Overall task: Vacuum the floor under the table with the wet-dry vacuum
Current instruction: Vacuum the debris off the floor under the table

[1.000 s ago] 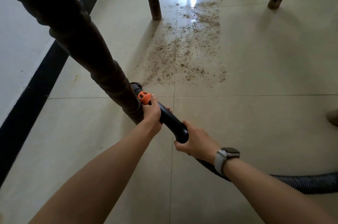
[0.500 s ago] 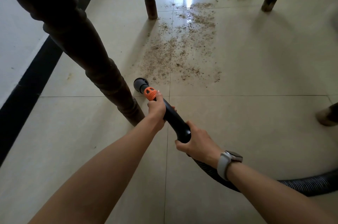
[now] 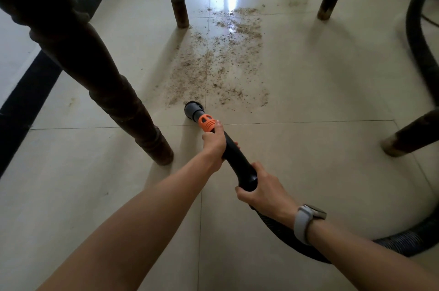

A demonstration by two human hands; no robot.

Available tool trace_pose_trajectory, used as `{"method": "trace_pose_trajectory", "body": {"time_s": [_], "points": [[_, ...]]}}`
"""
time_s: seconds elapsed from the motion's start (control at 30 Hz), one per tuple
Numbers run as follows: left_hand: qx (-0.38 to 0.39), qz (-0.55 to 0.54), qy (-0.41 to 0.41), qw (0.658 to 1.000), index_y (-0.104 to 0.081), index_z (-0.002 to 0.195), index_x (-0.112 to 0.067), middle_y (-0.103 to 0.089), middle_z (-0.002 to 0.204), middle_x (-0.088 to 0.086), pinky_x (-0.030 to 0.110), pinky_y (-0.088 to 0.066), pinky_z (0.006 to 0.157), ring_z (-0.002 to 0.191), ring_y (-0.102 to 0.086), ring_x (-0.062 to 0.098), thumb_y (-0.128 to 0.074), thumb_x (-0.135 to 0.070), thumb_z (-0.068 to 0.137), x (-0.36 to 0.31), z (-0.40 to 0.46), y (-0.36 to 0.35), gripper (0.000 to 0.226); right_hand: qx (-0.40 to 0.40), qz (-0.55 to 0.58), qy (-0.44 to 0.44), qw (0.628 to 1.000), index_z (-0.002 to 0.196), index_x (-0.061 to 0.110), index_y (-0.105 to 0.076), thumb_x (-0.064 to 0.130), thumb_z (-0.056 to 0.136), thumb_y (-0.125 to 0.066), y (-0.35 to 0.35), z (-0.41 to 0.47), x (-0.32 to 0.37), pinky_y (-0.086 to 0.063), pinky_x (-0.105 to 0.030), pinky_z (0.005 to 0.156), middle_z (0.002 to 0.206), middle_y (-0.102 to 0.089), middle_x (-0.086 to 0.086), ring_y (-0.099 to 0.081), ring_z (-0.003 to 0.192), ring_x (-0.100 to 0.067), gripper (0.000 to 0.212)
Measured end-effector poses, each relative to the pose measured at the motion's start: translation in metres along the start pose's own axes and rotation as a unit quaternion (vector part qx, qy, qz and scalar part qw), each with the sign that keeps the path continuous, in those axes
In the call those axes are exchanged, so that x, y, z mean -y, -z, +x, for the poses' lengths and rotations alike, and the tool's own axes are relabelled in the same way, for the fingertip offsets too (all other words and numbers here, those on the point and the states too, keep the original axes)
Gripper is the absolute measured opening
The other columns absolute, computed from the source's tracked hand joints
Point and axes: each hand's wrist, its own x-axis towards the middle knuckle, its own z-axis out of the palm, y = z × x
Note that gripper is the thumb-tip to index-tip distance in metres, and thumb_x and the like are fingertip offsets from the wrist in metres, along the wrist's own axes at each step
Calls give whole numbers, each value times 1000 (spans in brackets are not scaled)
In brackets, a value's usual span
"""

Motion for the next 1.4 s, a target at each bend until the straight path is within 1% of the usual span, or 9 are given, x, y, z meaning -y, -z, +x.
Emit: {"method": "trace_pose_trajectory", "body": {"time_s": [0.23,0.43,0.7,0.87,1.07,1.17,1.23,1.3,1.4], "points": [[15,5,5,1000,-22,139,-4,-50,85,13,39,-50,63,67,-58,25,-41,-41,98,8,-2,-16,58,-26,-6,-14,1000,108,25,-41,35,80,-65,7,-9,-11,-55,-40,71,91,-62,-3,-64,76,-24,39],[24,11,-1,1000,-26,136,-4,-50,88,14,37,-51,55,67,-59,25,-42,-41,98,14,0,-28,55,-43,-9,-24,999,109,22,-41,34,81,-65,13,-13,-17,-56,-39,67,92,-61,-4,-64,72,-24,39],[55,13,0,998,-31,129,-3,-49,98,15,37,-52,56,66,-58,25,-43,-39,98,25,-3,-51,49,-61,-1,-40,997,109,20,-42,35,82,-65,25,-23,-31,-54,-39,68,92,-61,-5,-64,73,-25,39],[71,17,5,997,-33,128,-2,-50,84,13,38,-53,58,63,-58,24,-44,-39,97,32,-6,-64,49,-88,9,-54,995,108,21,-44,37,80,-65,31,-30,-39,-55,-41,69,90,-61,-3,-63,73,-25,38],[100,32,13,994,-34,125,-2,-52,85,15,41,-54,65,64,-58,25,-47,-42,95,40,-9,-80,51,-126,13,-81,989,106,20,-43,37,81,-64,34,-39,-44,-53,-37,68,90,-59,-1,-62,75,-23,37],[121,60,18,991,-35,122,-3,-54,91,14,38,-53,65,70,-61,26,-48,-45,95,43,-11,-86,51,-135,21,-100,986,104,21,-43,38,80,-65,37,-45,-48,-54,-40,68,87,-60,-1,-63,72,-24,37],[131,92,21,987,-36,116,-5,-56,99,15,42,-54,75,88,-62,30,-46,-45,95,46,-13,-91,46,-146,18,-108,983,103,21,-42,38,81,-64,40,-49,-52,-53,-37,65,87,-59,-1,-62,73,-23,36],[143,115,23,983,-37,110,-8,-58,94,13,43,-52,86,97,-61,31,-45,-45,96,49,-15,-96,41,-157,15,-114,981,101,21,-41,37,82,-64,41,-53,-53,-48,-29,58,85,-58,1,-60,72,-19,34],[163,119,23,979,-38,112,-8,-58,84,10,39,-53,78,81,-61,25,-44,-43,97,52,-21,-104,39,-163,44,-121,978,98,21,-40,35,81,-66,42,-55,-56,-48,-28,54,81,-59,0,-62,67,-19,33]]}}
